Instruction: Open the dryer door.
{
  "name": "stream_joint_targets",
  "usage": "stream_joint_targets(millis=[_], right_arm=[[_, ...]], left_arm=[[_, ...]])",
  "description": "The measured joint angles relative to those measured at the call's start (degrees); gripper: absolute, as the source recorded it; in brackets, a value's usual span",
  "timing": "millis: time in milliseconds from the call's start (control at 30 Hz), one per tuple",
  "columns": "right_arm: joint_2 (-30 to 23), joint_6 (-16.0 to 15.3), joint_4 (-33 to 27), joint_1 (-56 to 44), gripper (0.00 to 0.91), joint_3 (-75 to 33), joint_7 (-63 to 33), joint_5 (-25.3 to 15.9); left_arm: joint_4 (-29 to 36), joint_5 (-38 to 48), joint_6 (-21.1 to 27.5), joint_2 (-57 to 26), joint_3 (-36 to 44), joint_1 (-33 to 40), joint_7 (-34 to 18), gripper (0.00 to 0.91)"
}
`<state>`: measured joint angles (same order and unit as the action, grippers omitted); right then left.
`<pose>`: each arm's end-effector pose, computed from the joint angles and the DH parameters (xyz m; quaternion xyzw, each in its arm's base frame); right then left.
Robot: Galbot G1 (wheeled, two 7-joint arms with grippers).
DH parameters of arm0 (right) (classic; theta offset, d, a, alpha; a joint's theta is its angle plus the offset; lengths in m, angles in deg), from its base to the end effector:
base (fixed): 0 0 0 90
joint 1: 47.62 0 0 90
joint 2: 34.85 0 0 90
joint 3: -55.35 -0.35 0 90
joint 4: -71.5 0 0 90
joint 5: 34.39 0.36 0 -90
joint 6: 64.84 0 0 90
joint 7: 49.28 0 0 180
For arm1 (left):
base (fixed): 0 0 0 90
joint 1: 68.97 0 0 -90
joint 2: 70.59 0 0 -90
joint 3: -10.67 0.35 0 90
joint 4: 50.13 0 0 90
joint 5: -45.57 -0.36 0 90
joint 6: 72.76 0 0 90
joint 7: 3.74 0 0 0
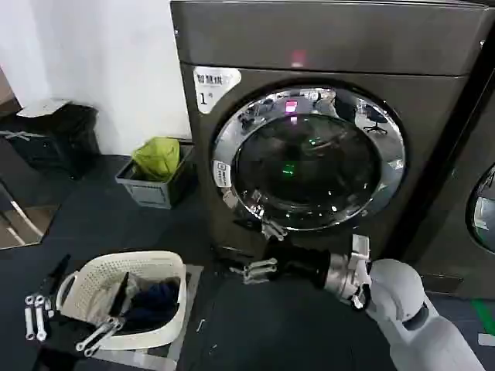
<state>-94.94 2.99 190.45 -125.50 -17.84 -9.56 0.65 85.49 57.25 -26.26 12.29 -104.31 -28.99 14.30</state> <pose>0.3364 -0.0087 -0.1300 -0.5759 0.8161 -0.0150 0.0461 0.0863 0.1170 -0.2255 0.0882 0.9218 0.1850 0.3291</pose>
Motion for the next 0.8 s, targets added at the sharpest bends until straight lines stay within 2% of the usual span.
stream_joint_targets(millis=[267,500,800], right_arm=[[1.16,4.62,-2.8,0.06,0.907,-3.82,-0.28,-3.01],[1.45,7.44,-7.13,1.23,0.907,-6.29,-1.79,-3.33],[1.0,11.32,-13.82,4.39,0.907,-4.32,-6.92,-4.12]], left_arm=[[0.0,0.0,0.15,-0.02,-0.02,0.07,0.0,0.907],[0.18,0.0,0.67,-0.16,0.01,0.57,0.09,0.907],[0.31,0.17,0.83,-0.32,-0.05,0.6,0.17,0.907]])
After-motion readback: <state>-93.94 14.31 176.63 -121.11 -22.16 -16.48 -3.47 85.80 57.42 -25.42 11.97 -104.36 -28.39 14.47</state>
